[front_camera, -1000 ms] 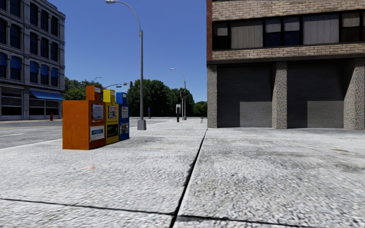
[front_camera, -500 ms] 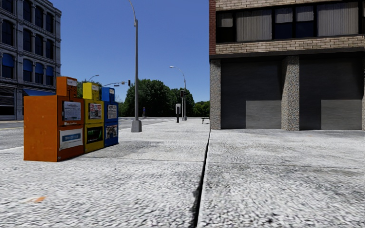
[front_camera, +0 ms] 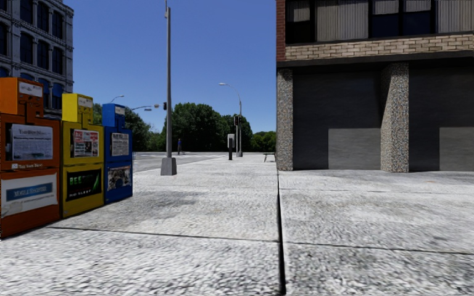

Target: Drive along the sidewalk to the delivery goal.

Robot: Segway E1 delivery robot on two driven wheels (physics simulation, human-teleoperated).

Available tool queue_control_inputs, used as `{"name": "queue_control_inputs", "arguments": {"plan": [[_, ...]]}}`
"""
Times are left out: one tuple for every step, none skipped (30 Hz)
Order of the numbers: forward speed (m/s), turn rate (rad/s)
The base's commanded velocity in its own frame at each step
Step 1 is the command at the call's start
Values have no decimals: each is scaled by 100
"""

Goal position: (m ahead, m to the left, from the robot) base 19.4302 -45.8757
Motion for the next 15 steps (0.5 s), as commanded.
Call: {"name": "queue_control_inputs", "arguments": {"plan": [[200, 0], [200, 0], [200, 0], [200, 0], [200, 0], [200, 0], [200, 0], [200, 0], [200, 0], [200, 0], [200, 0], [200, 0], [200, 0], [200, 0], [200, 0]]}}
